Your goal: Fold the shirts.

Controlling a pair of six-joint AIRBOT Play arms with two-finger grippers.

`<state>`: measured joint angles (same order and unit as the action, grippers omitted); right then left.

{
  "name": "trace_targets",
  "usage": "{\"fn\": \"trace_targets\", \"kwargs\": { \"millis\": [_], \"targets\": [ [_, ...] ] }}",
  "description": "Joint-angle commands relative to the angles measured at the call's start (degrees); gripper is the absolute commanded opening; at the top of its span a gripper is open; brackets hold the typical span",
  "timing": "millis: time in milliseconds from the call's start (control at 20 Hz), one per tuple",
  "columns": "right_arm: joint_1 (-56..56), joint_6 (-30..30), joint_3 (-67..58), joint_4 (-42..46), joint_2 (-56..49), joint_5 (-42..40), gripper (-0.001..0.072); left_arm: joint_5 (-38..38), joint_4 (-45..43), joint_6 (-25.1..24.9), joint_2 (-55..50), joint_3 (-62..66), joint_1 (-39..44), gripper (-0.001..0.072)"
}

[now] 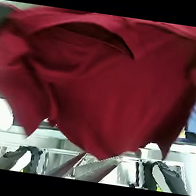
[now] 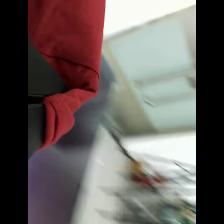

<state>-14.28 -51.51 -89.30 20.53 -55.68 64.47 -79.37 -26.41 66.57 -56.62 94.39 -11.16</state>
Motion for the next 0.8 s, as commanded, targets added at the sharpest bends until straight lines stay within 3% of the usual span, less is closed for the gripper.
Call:
{"fn": "trace_targets", "kwargs": {
  "millis": [0,300,350,400,450,600,750],
  "targets": [
    [8.5,0.2,-0.2,1.3,-19.5,1.1,0.0016,-0.2,0.5,-5.0,-12.6,-9.7,2.5,0.0026],
    [18.0,0.8,-0.7,-1.9,-50.8,-15.3,0.0017,-0.3,0.5,-14.0,-43.4,-11.6,-1.3,0.0012],
    [17.9,0.8,-1.3,-4.0,-53.3,-16.2,0.0042,-1.2,0.5,-14.0,-48.1,-8.5,-3.2,0.0045],
    [17.3,0.8,-2.2,-5.5,-54.7,-16.1,0.0254,-2.3,0.7,-13.5,-51.7,-5.2,-5.1,0.0252],
    [16.3,0.8,-2.7,-5.8,-54.6,-15.2,0.0394,-3.5,0.7,-12.3,-54.3,-1.8,-6.9,0.0297],
    [11.3,-1.2,-3.0,-5.1,-50.7,-7.6,0.0378,-5.5,0.6,-11.3,-58.2,8.7,-12.0,0.0297],
    [4.4,-6.7,-2.5,-0.2,-46.1,7.1,0.0224,-4.5,-0.5,-10.5,-58.3,15.2,-14.8,0.0297]
  ]
}}
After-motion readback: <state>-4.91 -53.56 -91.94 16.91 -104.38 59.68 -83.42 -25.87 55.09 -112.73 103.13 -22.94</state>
